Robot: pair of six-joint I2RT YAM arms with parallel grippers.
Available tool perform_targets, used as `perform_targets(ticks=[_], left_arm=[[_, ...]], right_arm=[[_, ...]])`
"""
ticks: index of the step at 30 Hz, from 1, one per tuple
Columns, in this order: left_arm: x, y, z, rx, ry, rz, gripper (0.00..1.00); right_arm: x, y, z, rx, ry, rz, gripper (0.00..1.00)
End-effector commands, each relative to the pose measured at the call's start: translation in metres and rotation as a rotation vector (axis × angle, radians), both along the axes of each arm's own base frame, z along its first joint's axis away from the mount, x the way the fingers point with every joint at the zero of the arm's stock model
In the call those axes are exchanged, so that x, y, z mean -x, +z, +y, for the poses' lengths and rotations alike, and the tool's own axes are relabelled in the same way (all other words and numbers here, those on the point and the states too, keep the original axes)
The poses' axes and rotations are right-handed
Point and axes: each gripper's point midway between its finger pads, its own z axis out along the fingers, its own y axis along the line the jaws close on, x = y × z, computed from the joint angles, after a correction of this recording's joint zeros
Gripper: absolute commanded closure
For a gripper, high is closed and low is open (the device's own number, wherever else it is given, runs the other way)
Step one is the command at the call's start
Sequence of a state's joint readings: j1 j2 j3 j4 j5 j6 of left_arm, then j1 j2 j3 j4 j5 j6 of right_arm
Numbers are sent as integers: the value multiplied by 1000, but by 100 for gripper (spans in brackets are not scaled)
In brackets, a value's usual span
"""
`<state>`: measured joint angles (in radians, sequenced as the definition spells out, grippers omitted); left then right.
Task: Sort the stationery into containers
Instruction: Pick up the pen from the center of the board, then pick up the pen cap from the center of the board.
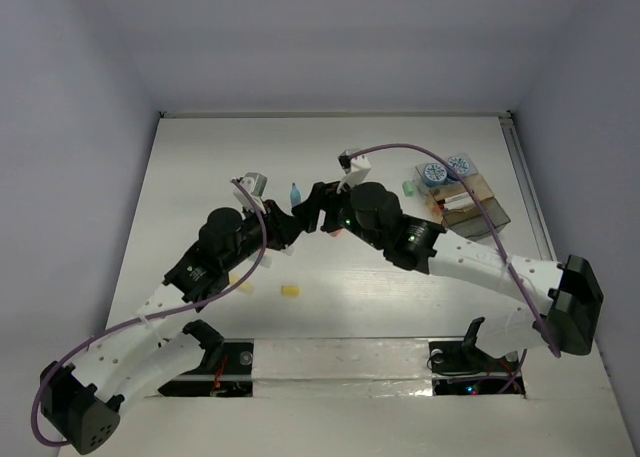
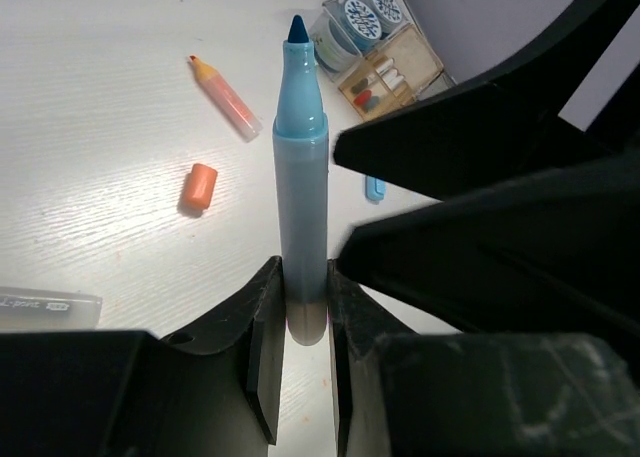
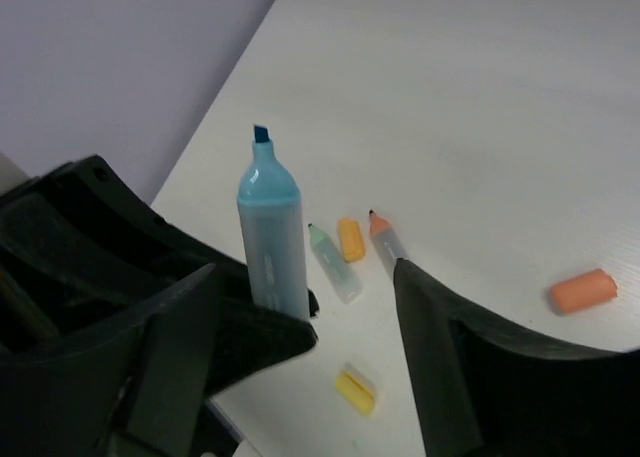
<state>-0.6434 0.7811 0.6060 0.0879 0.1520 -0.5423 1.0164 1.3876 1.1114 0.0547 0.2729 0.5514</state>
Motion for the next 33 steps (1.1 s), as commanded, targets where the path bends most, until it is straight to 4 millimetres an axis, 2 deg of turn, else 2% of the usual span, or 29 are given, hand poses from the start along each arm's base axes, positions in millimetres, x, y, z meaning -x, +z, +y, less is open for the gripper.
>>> perform_targets(ticks=[1,2,3,4,5,6,9,11,12,13,14,16,17,19,23,27,29,33], left_arm=[[0,52,5,23,0,-116,100],[2,55,5,15,-8,-121,100],[4,54,5,1,-22,-113,100],[5,64,5,8,-28,-135,100],[6,61,5,-18,-39,-132,100],[8,59,6,-32,-49,-128,100],[9,64,8,-82,-64,-159,100],[10,74,10,-96,-68,-189,100],[10,78,11,-107,-72,-202,100],[11,79,13,-136,-79,-220,100],[12,88,16,-140,-74,-243,100],[10,91,22,-169,-54,-273,100],[11,96,25,-167,-42,-289,100],[11,98,29,-161,-26,-309,100],[17,87,30,-146,-38,-319,100],[19,78,32,-161,-35,-312,100],[20,81,34,-158,-33,-320,100],[22,86,39,-148,-14,-341,100]], right_arm=[[18,25,-22,6,26,-32,23],[24,38,-34,-12,19,-49,23],[27,32,-43,1,10,-46,23],[27,31,-54,2,-28,-47,23],[32,37,-72,-11,-58,-54,24],[30,18,-86,22,-101,-30,24],[22,-17,-137,83,-277,53,26],[23,-65,-173,187,-398,178,23],[23,-79,-186,221,-442,214,23],[24,-106,-215,282,-542,288,18],[24,-118,-228,306,-581,323,16],[23,-136,-252,322,-659,391,14],[25,-149,-258,332,-666,420,14],[23,-158,-263,320,-678,455,14],[20,-183,-282,374,-778,529,20],[16,-215,-291,443,-840,618,25],[9,-219,-286,435,-837,618,28],[-7,-224,-292,444,-879,624,32]])
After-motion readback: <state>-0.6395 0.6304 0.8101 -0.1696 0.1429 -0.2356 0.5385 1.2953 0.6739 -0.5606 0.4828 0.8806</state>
